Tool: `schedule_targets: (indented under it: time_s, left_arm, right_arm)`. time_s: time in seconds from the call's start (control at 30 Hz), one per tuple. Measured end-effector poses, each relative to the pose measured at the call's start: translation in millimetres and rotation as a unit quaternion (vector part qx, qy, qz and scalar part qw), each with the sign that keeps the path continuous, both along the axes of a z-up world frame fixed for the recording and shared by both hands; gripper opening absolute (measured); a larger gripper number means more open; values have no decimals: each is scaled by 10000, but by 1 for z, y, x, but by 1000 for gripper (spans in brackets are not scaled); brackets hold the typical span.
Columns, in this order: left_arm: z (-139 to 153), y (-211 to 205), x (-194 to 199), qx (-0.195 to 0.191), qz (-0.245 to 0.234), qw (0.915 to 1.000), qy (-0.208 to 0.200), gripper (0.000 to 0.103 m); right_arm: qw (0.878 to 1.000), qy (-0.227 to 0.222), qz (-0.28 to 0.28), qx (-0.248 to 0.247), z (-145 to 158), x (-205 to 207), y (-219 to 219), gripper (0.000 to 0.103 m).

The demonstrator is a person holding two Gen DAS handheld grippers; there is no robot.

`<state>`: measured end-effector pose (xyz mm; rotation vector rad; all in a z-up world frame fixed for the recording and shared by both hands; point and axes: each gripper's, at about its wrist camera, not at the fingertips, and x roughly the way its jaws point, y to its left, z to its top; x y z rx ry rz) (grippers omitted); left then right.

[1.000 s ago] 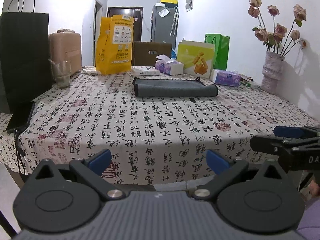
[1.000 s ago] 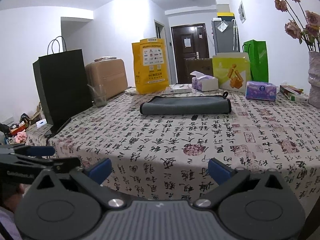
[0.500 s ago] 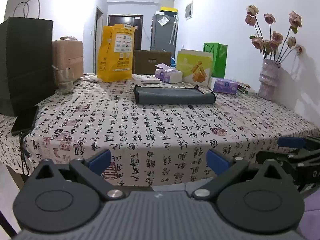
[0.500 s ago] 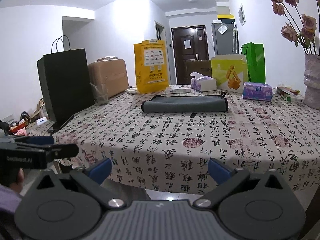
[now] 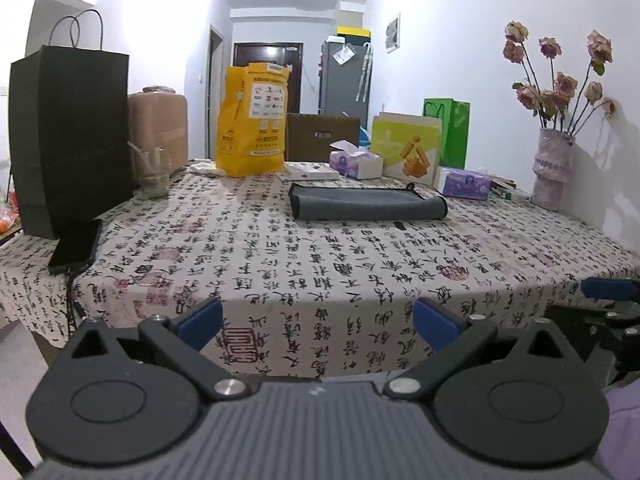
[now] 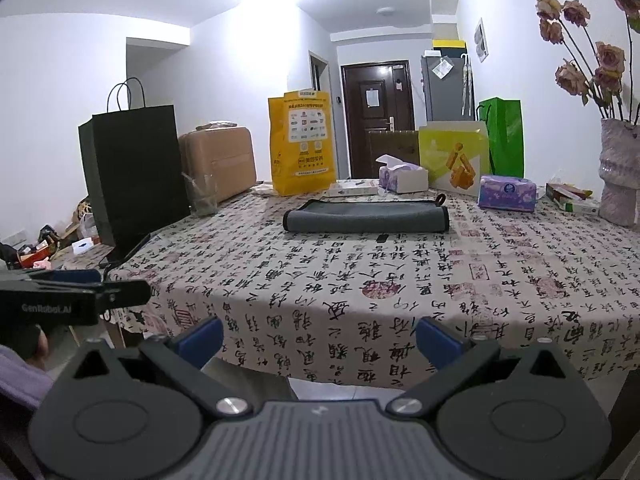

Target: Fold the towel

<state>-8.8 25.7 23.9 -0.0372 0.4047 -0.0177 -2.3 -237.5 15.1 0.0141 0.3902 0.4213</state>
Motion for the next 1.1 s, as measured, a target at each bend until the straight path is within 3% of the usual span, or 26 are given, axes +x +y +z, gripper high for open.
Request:
schedule_targets:
  time_s: [1.1]
  left_arm:
    - [0, -3, -2, 51, -119, 9999, -105, 103]
  right_arm:
    - [10000, -16, -35, 53, -1, 0, -1, 103]
